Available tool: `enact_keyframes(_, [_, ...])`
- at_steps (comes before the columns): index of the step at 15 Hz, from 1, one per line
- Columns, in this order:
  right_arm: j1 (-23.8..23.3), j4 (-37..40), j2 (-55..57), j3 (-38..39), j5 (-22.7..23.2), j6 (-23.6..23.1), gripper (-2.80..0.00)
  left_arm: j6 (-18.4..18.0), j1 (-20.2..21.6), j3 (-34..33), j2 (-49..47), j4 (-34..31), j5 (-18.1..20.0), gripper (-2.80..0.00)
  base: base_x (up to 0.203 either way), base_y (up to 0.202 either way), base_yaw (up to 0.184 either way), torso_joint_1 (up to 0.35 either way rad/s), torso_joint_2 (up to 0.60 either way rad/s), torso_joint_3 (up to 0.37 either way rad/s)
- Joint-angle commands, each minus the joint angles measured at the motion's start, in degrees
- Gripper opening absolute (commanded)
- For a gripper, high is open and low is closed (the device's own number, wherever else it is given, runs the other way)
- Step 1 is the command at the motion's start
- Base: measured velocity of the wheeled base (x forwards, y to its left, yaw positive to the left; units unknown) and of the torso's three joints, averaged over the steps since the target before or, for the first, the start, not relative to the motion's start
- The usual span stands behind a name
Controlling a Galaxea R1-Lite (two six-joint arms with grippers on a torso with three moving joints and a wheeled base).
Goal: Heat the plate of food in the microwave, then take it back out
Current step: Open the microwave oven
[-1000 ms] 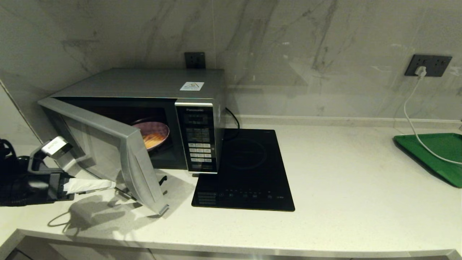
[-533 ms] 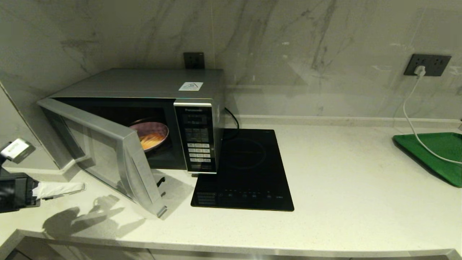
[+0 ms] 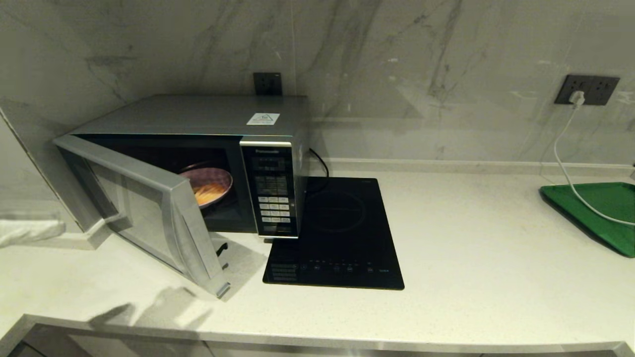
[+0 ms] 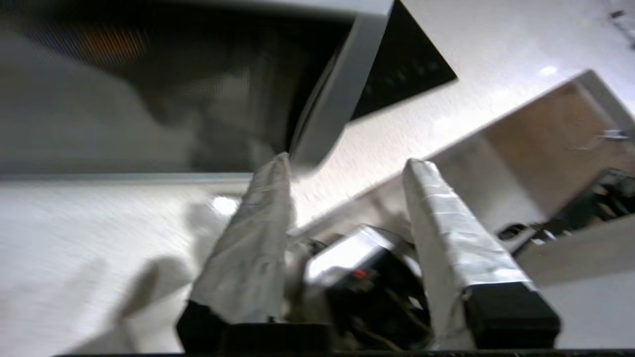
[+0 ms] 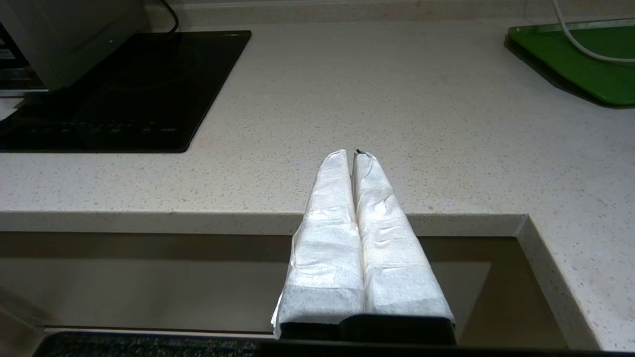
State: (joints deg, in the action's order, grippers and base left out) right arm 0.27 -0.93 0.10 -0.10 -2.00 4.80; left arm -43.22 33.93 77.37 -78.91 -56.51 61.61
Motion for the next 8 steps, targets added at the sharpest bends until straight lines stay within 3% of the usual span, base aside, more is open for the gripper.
enact_keyframes(1, [0.0, 0.0, 0.0, 0.0, 0.0, 0.0, -2.8, 13.1, -4.1, 13.1, 4.2, -0.1, -3.4, -2.8, 0.0, 0.0, 0.0, 0.0, 0.0, 0.0])
enact_keyframes(3, [0.1, 0.0, 0.0, 0.0, 0.0, 0.0, -2.8, 28.2, -9.3, 22.5, 4.6, 0.5, -9.8, -2.8, 0.0, 0.0, 0.0, 0.0, 0.0, 0.0])
enact_keyframes(4, [0.0, 0.0, 0.0, 0.0, 0.0, 0.0, -2.8, 32.0, -11.8, 26.3, 4.2, 1.9, -15.7, -2.8, 0.0, 0.0, 0.0, 0.0, 0.0, 0.0])
enact_keyframes(8, [0.0, 0.0, 0.0, 0.0, 0.0, 0.0, -2.8, 37.1, -26.7, 29.7, 0.1, 7.9, -38.9, -2.8, 0.0, 0.0, 0.0, 0.0, 0.0, 0.0])
